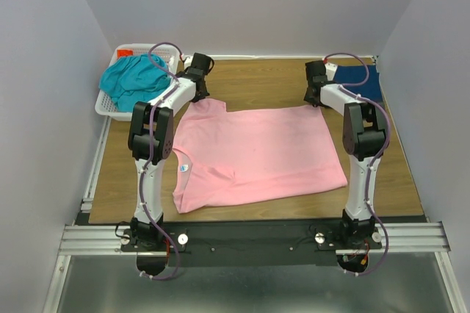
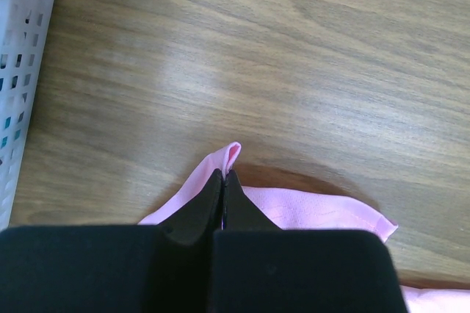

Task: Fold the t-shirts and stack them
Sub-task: Fold the tshirt

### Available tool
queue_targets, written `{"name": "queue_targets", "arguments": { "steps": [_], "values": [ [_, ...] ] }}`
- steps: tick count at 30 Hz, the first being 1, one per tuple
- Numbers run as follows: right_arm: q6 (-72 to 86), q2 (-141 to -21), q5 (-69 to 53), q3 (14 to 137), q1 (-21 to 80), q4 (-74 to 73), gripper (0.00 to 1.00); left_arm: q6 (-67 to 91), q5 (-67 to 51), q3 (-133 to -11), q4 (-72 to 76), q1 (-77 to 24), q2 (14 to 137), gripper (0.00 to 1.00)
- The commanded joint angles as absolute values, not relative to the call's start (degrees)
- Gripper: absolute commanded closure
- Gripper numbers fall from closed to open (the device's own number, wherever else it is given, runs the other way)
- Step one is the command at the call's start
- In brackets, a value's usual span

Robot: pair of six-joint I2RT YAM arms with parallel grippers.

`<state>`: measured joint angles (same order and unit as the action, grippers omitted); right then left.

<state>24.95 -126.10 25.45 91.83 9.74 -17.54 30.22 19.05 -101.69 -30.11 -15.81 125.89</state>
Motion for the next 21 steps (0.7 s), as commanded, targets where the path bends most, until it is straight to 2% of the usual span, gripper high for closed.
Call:
{"name": "queue_targets", "arguments": {
  "steps": [1, 4, 7, 10, 14, 15, 17, 21],
  "values": [
    [26.28, -124.72, 25.14, 88.77, 9.58, -20.83, 0.55, 30.41, 18.28, -100.46, -29.44, -15.56, 122.96, 1.00],
    [26.10, -123.66, 26.01, 88.16, 9.58, -21.00, 0.55, 30.59, 18.11, -100.37, -29.35, -15.56, 122.61, 1.00],
    [25.66, -123.31, 28.29, 87.72, 9.58, -21.53, 0.50, 30.41, 18.02, -99.76, -29.00, -15.64, 121.91, 1.00],
    [25.58, -122.52, 29.27, 86.58, 9.49, -21.97, 0.50, 30.41, 18.02, -98.97, -28.57, -15.64, 121.47, 1.00],
    [26.10, -122.52, 28.65, 86.22, 9.49, -21.88, 0.58, 30.41, 17.67, -98.53, -28.21, -15.64, 121.11, 1.00],
    [26.02, -122.87, 27.96, 86.57, 9.49, -21.88, 0.67, 30.41, 17.58, -98.61, -28.21, -15.64, 121.11, 1.00],
    [26.54, -123.13, 27.16, 87.01, 9.58, -21.88, 0.77, 30.24, 17.14, -98.70, -28.04, -15.64, 121.03, 1.00],
    [26.90, -123.40, 27.51, 88.68, 9.58, -21.88, 0.86, 30.06, 17.05, -99.40, -27.77, -15.64, 121.29, 1.00]
  ]
}}
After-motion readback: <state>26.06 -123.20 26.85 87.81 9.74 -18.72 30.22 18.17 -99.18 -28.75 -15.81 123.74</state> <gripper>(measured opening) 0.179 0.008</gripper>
